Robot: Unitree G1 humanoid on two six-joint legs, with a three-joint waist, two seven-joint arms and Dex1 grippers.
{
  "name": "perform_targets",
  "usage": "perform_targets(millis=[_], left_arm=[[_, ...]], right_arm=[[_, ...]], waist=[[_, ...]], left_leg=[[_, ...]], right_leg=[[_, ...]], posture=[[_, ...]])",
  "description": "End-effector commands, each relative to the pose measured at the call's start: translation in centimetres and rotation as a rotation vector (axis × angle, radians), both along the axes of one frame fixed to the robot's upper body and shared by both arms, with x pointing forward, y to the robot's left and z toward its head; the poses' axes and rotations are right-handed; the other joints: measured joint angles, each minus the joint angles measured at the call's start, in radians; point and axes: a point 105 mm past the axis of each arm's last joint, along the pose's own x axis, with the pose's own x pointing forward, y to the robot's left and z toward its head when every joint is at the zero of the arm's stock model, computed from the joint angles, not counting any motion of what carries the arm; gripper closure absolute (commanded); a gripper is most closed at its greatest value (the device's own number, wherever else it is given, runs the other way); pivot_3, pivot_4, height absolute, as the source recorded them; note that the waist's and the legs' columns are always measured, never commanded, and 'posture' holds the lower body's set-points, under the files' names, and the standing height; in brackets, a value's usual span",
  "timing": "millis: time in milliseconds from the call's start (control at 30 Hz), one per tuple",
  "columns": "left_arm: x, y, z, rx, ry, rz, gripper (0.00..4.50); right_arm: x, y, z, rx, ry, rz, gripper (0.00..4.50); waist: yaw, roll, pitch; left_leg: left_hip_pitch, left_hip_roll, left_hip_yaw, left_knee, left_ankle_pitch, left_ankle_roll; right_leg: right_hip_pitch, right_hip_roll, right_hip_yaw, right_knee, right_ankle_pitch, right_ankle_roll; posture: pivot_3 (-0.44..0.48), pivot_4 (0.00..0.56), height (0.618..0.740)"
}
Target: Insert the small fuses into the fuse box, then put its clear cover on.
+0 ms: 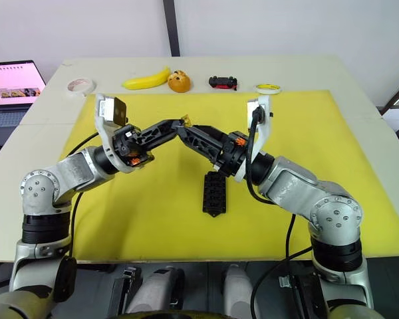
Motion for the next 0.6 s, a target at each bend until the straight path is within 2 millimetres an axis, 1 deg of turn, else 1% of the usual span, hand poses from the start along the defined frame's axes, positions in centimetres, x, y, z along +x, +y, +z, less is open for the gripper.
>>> perform_targets(millis=[33, 67, 100, 600], left_arm=[[-0.59, 0.14, 0.56, -0.018, -0.028, -0.013, 4.50], [-0.60, 0.17, 0.48, -0.017, -0.025, -0.015, 4.50], [-0.61, 0.22, 0.40, -0.016, -0.024, -0.016, 4.50], [-0.47, 0.49, 0.01, -0.020, -0.016, -0.016, 4.50]], right_arm=[[-0.27, -0.28, 1.32, 0.038, -0.034, -0.001, 1.71], [-0.26, -0.29, 1.34, 0.040, -0.033, -0.003, 1.99], [-0.21, -0.31, 1.36, 0.043, -0.031, -0.006, 2.39], [0.14, -0.14, 0.77, 0.011, -0.017, -0.015, 2.39]], waist=[[-0.001, 0.000, 0.000], [-0.001, 0.000, 0.000], [0.000, 0.000, 0.000], [0.000, 0.000, 0.000]], left_leg=[[0.000, 0.000, 0.000, 0.000, 0.000, 0.000], [0.000, 0.000, 0.000, 0.000, 0.000, 0.000], [0.000, 0.000, 0.000, 0.000, 0.000, 0.000], [0.000, 0.000, 0.000, 0.000, 0.000, 0.000]], right_leg=[[0.000, 0.000, 0.000, 0.000, 0.000, 0.000], [0.000, 0.000, 0.000, 0.000, 0.000, 0.000], [0.000, 0.000, 0.000, 0.000, 0.000, 0.000], [0.000, 0.000, 0.000, 0.000, 0.000, 0.000]], posture=[[0.000, 0.150, 0.740], [0.000, 0.150, 0.740], [0.000, 0.150, 0.740], [0.000, 0.150, 0.740]])
